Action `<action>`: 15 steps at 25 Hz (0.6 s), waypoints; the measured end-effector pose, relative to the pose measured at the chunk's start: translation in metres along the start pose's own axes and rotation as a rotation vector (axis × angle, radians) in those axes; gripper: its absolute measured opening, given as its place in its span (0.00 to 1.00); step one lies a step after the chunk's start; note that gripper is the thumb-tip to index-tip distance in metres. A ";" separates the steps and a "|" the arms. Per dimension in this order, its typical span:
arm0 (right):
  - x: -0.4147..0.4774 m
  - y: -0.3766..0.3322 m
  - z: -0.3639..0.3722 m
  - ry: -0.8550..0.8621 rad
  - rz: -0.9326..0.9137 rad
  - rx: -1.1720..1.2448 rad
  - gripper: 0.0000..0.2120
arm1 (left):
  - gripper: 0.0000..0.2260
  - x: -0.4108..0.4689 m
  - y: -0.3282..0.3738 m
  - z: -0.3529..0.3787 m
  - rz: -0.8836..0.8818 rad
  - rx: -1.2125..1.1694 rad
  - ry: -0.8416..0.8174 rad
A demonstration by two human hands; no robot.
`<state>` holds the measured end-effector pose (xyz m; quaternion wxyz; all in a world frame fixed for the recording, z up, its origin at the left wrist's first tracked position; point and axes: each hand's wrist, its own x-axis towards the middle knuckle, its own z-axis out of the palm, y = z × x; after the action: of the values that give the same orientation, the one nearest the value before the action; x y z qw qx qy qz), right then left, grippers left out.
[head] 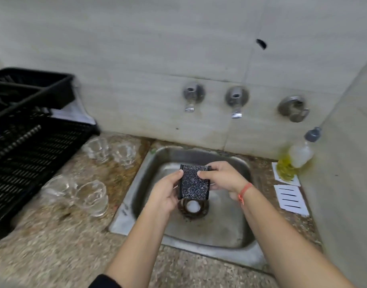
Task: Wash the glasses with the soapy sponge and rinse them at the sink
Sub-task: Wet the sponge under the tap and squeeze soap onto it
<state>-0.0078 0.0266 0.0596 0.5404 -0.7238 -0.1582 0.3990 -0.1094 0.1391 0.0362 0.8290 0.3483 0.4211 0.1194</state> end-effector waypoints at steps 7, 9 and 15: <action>0.020 0.008 0.097 0.146 0.019 0.361 0.07 | 0.13 -0.012 -0.002 -0.103 0.752 0.425 0.914; 0.023 0.008 0.119 0.116 0.073 0.412 0.06 | 0.21 -0.015 0.003 -0.121 0.745 0.440 1.033; 0.031 0.002 0.165 0.050 0.135 0.489 0.09 | 0.52 -0.001 0.020 -0.157 0.461 0.359 0.824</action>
<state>-0.1120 0.1543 0.0297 0.6752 -0.5899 0.0052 0.4428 -0.2307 0.2278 -0.0125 0.4729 0.4931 0.6395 0.3525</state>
